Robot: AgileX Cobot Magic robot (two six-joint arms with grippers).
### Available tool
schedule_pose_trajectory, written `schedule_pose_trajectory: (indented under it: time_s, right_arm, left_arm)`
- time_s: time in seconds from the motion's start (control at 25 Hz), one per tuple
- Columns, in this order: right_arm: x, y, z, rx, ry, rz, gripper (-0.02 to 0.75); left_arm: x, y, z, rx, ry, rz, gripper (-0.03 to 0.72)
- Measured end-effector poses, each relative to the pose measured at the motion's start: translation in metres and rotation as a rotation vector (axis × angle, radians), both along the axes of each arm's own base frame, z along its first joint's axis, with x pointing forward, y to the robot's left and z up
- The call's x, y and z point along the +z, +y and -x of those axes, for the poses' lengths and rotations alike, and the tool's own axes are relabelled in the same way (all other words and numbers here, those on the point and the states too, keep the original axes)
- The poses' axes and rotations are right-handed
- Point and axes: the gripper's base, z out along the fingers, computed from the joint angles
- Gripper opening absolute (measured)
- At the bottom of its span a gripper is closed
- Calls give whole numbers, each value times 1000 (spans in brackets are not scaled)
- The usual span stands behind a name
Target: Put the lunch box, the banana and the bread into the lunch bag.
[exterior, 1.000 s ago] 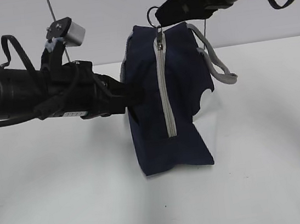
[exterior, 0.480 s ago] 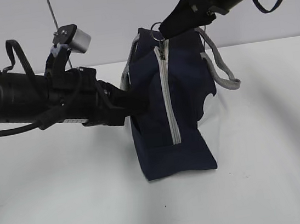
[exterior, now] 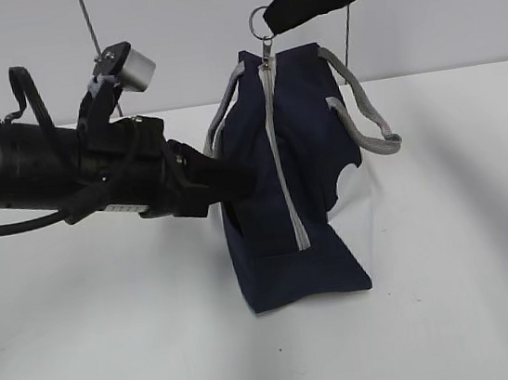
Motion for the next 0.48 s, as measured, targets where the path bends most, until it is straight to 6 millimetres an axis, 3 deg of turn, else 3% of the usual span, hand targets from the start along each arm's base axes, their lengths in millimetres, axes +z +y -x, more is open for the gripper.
schedule_pose_trajectory:
  time_s: [0.48]
  right_arm:
    - [-23, 1, -34, -42, 9, 8, -16]
  left_arm:
    - [0, -2, 7, -72, 35, 4, 1]
